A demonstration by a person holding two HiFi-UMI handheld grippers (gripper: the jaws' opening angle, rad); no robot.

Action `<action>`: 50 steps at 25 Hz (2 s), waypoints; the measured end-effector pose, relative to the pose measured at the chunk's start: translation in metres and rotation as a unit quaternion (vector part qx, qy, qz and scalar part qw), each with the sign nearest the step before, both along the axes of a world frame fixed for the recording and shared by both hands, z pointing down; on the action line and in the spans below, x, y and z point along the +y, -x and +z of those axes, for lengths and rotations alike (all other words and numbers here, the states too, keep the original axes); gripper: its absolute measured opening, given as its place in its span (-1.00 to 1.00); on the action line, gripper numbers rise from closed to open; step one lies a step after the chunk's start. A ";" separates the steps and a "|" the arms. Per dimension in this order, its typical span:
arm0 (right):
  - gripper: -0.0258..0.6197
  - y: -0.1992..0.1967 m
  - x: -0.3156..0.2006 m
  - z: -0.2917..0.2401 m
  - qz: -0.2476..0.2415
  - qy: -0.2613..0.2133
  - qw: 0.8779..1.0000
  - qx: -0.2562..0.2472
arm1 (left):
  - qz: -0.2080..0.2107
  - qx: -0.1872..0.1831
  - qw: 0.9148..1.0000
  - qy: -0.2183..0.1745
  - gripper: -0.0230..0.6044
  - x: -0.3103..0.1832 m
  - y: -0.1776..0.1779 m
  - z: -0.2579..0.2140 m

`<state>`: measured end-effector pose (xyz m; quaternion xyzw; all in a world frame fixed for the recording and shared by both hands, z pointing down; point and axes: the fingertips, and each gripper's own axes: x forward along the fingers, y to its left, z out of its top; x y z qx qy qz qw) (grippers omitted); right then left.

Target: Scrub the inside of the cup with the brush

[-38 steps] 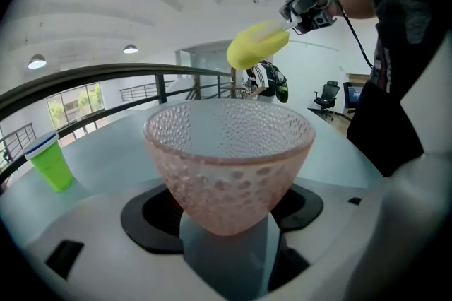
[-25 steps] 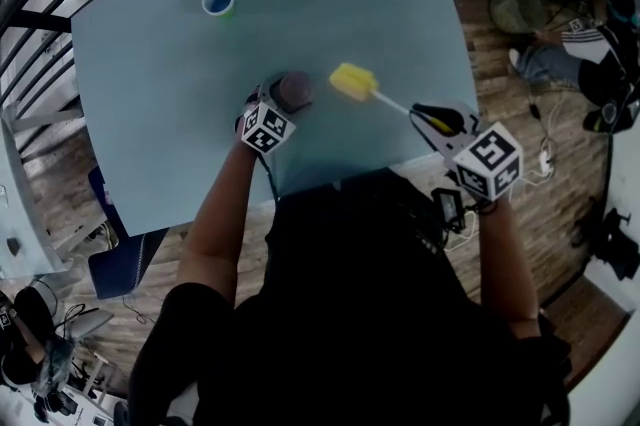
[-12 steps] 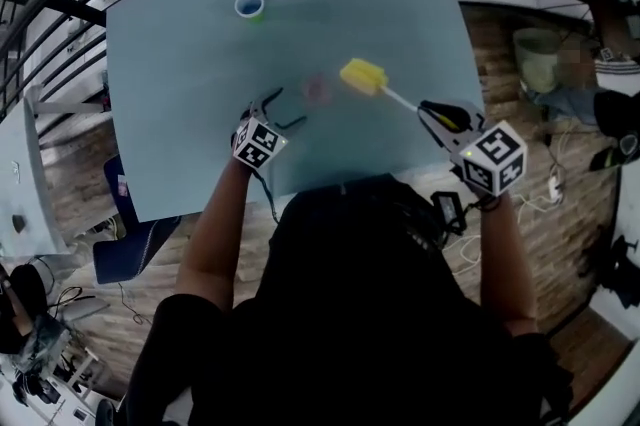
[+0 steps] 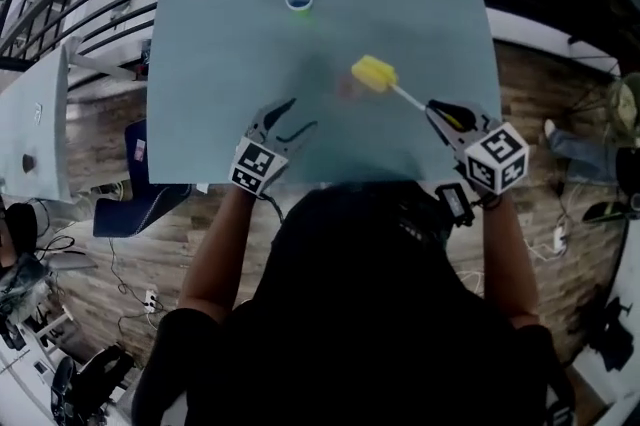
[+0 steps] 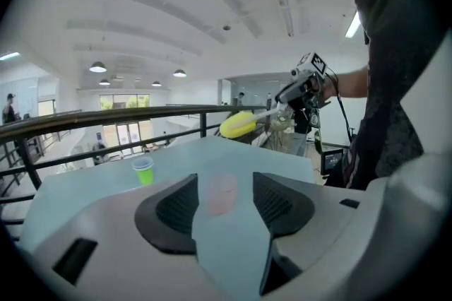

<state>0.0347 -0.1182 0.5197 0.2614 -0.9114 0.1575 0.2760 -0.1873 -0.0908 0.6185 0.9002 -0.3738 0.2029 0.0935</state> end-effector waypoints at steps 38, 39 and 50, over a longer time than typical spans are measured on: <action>-0.78 -0.083 0.049 0.026 -0.138 0.025 0.987 -0.085 | -0.251 0.103 0.962 -0.040 -0.94 0.158 -0.102 -0.110; -0.78 -0.080 0.056 0.022 -0.137 0.022 0.987 -0.083 | -0.251 0.107 0.961 -0.041 -0.94 0.165 -0.100 -0.113; -0.78 -0.051 0.174 0.002 -0.130 -0.002 0.987 -0.091 | -0.225 0.124 0.964 -0.063 -0.93 0.267 -0.085 -0.136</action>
